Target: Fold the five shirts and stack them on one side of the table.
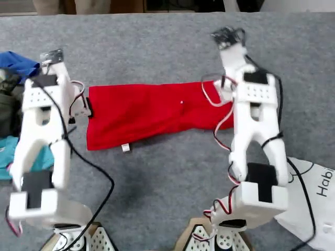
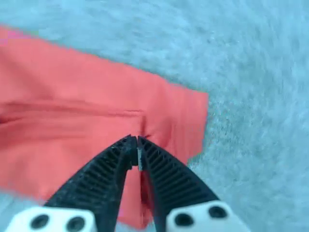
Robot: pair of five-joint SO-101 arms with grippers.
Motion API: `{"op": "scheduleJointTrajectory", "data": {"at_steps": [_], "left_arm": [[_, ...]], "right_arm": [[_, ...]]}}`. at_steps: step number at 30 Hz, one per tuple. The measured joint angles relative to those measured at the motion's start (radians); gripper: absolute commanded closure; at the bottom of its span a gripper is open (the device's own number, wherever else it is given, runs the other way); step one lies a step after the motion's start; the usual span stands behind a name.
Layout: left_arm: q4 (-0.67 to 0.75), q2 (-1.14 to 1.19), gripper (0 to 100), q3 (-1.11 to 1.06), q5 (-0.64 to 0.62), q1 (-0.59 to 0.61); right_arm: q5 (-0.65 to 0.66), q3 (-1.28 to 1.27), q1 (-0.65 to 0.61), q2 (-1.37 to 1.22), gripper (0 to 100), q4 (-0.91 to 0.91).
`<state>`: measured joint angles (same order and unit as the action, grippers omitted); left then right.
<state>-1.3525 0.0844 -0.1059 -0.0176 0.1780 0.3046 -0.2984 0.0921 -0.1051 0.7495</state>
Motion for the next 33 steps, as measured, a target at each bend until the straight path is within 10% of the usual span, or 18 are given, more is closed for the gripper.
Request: {"op": "scheduleJointTrajectory", "data": {"at_steps": [7, 33], "left_arm": [[-0.087, 0.290, 82, 0.273, 0.075, -0.031], [-0.199, 0.760, 96, 0.657, 0.041, -0.048]], "right_arm": [[-0.035, -0.258, 0.012, 0.000, 98.6, -0.402], [-0.037, -0.265, 0.023, 0.000, 98.6, -0.442]]}}
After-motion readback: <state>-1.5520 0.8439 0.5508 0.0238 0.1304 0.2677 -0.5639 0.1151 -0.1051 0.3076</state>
